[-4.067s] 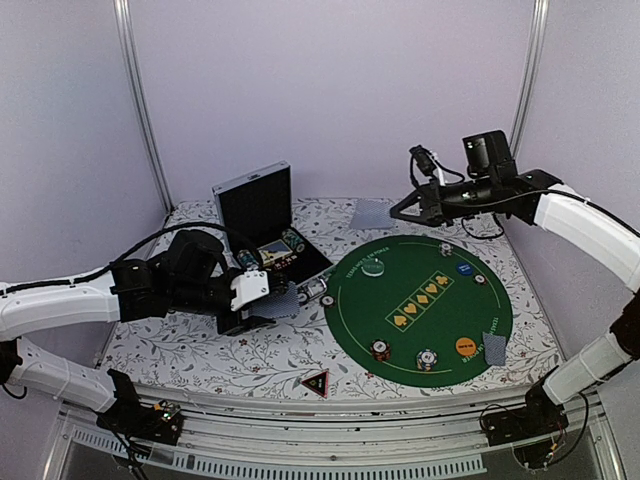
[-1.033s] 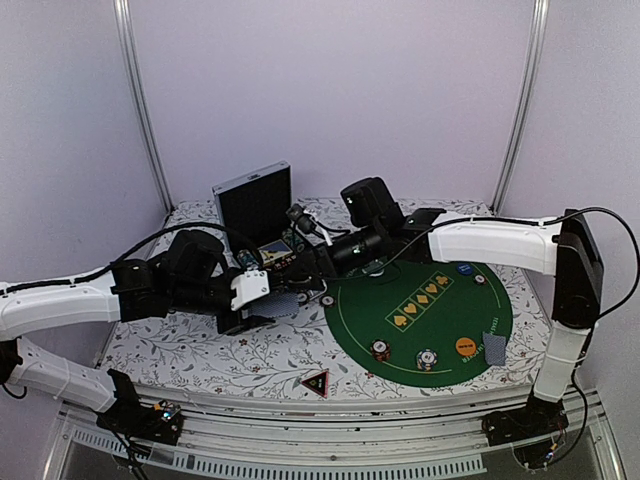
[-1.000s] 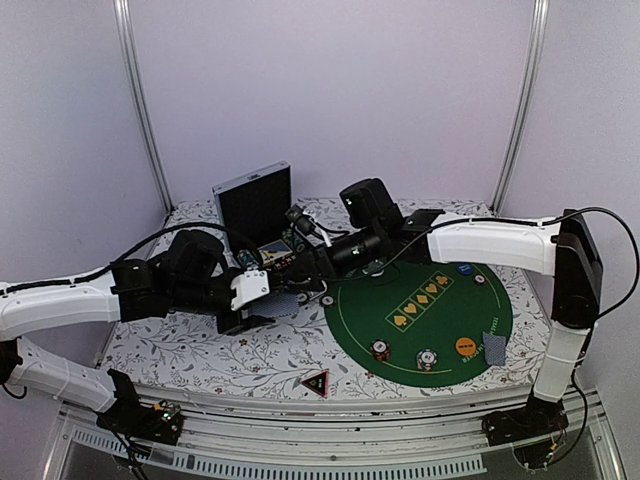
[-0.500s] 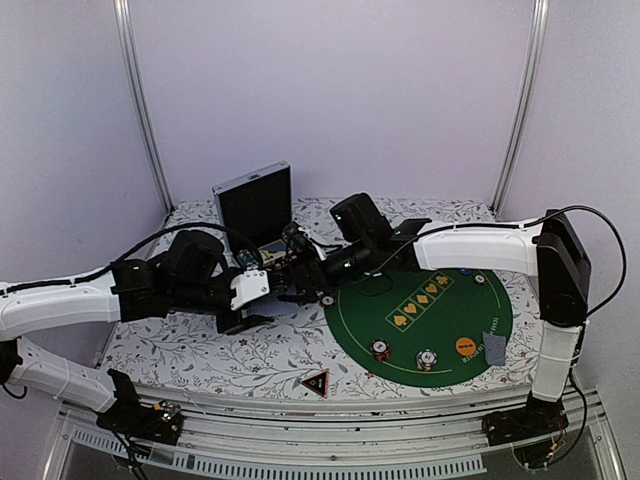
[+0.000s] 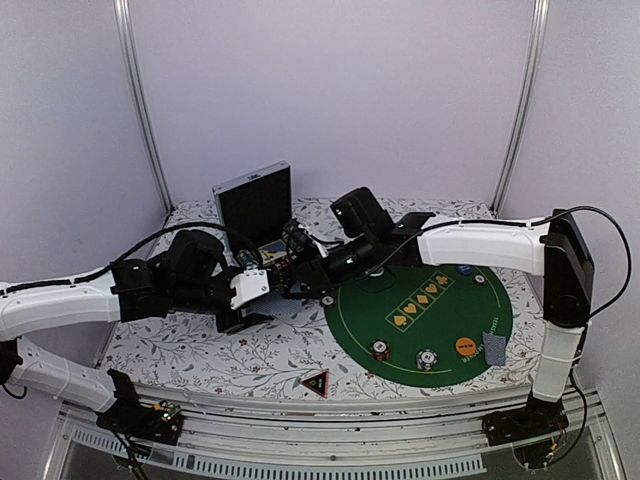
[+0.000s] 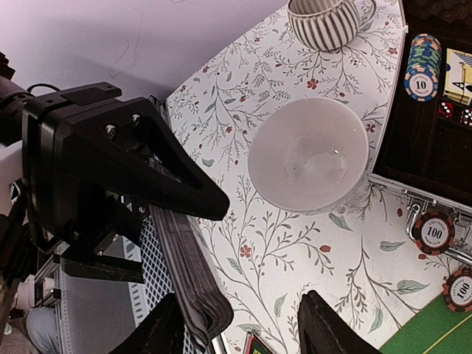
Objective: Distribute texas hold em gaming equipment
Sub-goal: Pick up the poker card from the face-down deck piles.
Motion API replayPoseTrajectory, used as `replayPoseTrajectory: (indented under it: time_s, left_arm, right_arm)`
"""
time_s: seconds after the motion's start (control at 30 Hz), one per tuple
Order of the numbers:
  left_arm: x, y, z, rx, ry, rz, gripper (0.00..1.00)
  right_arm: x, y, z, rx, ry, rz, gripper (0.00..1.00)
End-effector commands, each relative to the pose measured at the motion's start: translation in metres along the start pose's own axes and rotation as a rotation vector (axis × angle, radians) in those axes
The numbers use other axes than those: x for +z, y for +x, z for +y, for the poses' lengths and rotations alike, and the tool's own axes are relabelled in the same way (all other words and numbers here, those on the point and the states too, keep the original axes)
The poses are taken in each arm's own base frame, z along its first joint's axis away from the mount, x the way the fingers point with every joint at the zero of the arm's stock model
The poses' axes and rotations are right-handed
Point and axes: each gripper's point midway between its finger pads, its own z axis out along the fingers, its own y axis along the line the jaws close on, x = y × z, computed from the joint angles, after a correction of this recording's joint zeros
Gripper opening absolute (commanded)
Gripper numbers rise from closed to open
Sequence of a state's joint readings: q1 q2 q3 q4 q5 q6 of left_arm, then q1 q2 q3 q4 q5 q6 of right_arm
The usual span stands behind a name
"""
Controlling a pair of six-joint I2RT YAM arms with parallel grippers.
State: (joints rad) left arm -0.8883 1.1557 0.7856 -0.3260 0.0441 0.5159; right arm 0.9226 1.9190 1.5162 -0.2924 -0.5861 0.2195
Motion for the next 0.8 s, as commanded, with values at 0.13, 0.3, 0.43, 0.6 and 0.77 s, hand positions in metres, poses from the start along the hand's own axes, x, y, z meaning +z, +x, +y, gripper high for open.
replayPoseTrajectory:
  time_s: [0.13,0.3,0.43,0.6,0.77]
  left_arm:
    - [-0.006,-0.010,0.010,0.000,-0.039,-0.044,0.59]
    - [-0.006,-0.010,0.010,0.000,-0.040,-0.045,0.59]
    - [-0.006,-0.010,0.010,0.001,-0.040,-0.045,0.59]
    - [-0.006,-0.009,0.010,0.001,-0.041,-0.042,0.59]
    - [-0.006,-0.009,0.010,0.001,-0.042,-0.044,0.59]
  right_arm:
    - [-0.022,-0.019,0.021,-0.033,-0.031,-0.035,0.54]
    - [-0.025,-0.014,0.016,-0.010,0.006,-0.016,0.48]
    - [-0.029,-0.014,0.018,-0.004,0.008,-0.013,0.39]
    - [-0.032,-0.014,0.021,0.002,0.004,-0.011,0.30]
    - [-0.033,-0.013,0.022,0.010,-0.001,0.000,0.12]
